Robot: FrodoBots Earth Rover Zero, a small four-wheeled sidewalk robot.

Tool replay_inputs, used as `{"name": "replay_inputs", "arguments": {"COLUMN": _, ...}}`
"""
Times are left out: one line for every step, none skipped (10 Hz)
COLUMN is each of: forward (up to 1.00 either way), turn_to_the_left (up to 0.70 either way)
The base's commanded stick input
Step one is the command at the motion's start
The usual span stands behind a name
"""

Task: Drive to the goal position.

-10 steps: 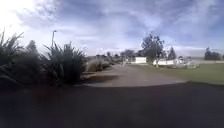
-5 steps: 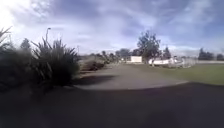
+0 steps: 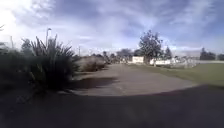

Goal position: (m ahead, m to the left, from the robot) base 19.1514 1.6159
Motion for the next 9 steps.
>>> {"name": "replay_inputs", "arguments": {"forward": 0.70, "turn_to_the_left": -0.01}}
{"name": "replay_inputs", "arguments": {"forward": 0.70, "turn_to_the_left": 0.00}}
{"name": "replay_inputs", "arguments": {"forward": 0.70, "turn_to_the_left": 0.00}}
{"name": "replay_inputs", "arguments": {"forward": 0.70, "turn_to_the_left": 0.00}}
{"name": "replay_inputs", "arguments": {"forward": 0.70, "turn_to_the_left": 0.00}}
{"name": "replay_inputs", "arguments": {"forward": 0.70, "turn_to_the_left": 0.00}}
{"name": "replay_inputs", "arguments": {"forward": 0.70, "turn_to_the_left": 0.00}}
{"name": "replay_inputs", "arguments": {"forward": 0.70, "turn_to_the_left": -0.13}}
{"name": "replay_inputs", "arguments": {"forward": 0.70, "turn_to_the_left": -0.19}}
